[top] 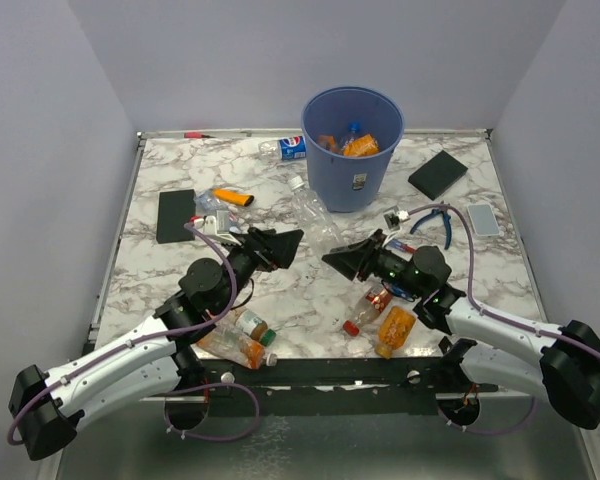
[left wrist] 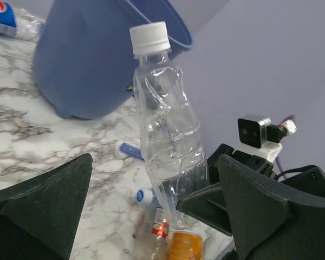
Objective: Put the plastic bottles in the bin
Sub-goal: Pick up the plastic bottle at the center of the board.
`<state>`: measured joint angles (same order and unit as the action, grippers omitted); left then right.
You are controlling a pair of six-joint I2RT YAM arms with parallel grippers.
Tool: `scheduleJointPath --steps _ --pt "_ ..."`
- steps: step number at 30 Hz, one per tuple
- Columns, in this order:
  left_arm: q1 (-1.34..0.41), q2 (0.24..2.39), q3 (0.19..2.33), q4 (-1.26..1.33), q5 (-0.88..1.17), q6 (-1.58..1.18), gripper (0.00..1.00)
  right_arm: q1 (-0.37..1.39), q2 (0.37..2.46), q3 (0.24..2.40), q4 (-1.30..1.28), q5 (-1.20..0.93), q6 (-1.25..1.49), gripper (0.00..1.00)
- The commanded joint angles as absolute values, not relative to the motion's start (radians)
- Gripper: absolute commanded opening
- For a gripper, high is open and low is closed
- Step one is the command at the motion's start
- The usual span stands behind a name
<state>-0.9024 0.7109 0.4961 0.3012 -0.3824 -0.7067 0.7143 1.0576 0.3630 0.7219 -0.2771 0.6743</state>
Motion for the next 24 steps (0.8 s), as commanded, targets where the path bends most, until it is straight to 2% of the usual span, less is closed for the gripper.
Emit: scheduleJointPath --steps 1,10,17,20,24 --pt "-0.897 0.732 0.475 0.477 -0.228 -0.789 0.99 0.728 1.036 0.357 0.907 -0.328 0.767 0.27" --pt "-0.896 0.817 0.494 0.612 -0.053 -0.795 0.99 0.777 1.091 0.378 1.065 -0.401 0.839 0.27" --pt "-0.897 0.845 0.499 0.661 -0.001 -0.793 0.98 0.818 1.138 0.390 1.118 -0.396 0.847 0.27" --pt "-0.897 0.841 0.488 0.686 0.033 -0.793 0.88 0.819 1.150 0.382 1.150 -0.390 0.864 0.28" --pt "-0.897 0.826 0.469 0.699 0.017 -0.794 0.55 0.819 1.155 0.387 1.149 -0.389 0.864 0.29"
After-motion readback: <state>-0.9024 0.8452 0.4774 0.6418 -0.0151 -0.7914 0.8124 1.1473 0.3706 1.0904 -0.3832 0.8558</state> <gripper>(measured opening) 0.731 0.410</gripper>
